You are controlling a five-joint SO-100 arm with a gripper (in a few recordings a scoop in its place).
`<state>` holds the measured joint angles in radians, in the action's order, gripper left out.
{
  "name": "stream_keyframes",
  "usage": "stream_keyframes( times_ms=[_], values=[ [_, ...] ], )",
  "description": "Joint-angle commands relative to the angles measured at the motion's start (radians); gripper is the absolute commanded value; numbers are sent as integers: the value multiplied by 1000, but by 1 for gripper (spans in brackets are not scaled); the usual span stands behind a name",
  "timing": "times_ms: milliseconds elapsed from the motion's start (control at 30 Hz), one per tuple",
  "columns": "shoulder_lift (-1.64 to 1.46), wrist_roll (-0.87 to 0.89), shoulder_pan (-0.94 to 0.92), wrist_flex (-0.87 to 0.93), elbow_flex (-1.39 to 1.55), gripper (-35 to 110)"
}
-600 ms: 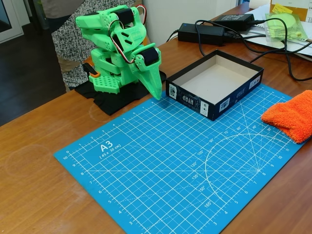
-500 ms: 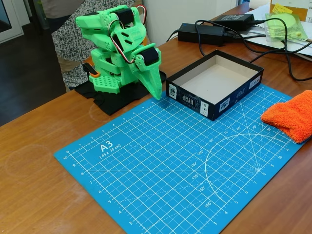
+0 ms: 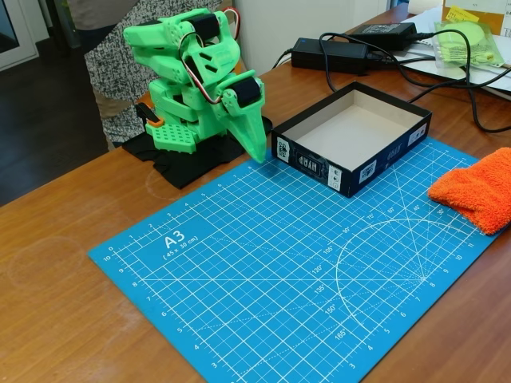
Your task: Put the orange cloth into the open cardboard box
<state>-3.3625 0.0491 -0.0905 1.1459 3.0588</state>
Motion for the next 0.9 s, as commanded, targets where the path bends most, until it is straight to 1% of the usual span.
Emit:
stream_keyframes(
  times_ms=[0,533,600,667,700,767,800,867],
  values=[
    [-14,6,-9,-5,8,0],
    [-14,2,-3,-5,8,0],
    [-14,-25,-8,-66,6,0],
    [-12,48,-117,-140,-78,3],
    [-6,20,-126,-135,-150,6],
    [69,18,-72,-101,-310,16],
    [164,48,-21,-95,-400,20],
    [456,138,81,-97,-630,24]
  ],
)
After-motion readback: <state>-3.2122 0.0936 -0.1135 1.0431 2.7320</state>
